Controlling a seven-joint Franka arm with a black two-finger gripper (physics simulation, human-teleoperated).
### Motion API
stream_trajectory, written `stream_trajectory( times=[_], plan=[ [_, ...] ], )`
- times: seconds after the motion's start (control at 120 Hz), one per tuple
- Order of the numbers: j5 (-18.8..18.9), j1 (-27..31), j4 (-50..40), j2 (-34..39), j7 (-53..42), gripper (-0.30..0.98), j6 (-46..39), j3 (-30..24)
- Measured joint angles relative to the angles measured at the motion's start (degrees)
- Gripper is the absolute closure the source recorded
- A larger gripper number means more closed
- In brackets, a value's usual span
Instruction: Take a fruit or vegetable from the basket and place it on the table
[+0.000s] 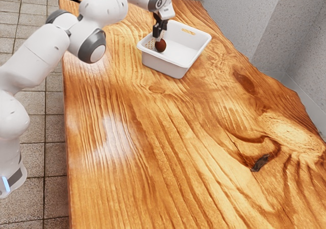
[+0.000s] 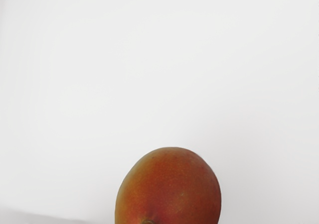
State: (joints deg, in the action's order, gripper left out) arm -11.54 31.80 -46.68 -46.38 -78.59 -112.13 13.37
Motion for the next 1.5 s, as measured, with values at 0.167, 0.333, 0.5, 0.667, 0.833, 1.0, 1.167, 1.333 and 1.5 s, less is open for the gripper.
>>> stream_trajectory(
  times=[0.167,0.333,0.5,0.667,0.833,1.0,1.167,1.333,1.5],
  plan=[
    [0.0,0.0,-0.1,-1.2,-2.3,0.0,0.0,-0.6],
    [-0.1,0.0,-0.1,-2.6,-4.0,0.0,-0.1,-0.9],
    [-0.1,0.0,-0.1,-3.3,-5.3,0.0,-0.2,-1.0],
    [-0.1,0.0,-0.1,-3.8,-6.3,0.0,-0.3,-1.1],
    [-0.2,0.6,-0.2,-3.9,-7.0,0.11,-0.4,-1.1],
    [-0.2,0.7,-0.2,-3.9,-7.5,0.35,-0.7,-1.0],
    [-0.3,0.7,-0.2,-3.9,-7.8,0.48,-1.2,-1.0],
    [-0.3,0.7,-0.1,-3.7,-8.0,0.51,-1.8,-1.0],
    [-0.3,0.7,0.3,-3.3,-8.2,0.47,-2.3,-1.1]
  ],
)
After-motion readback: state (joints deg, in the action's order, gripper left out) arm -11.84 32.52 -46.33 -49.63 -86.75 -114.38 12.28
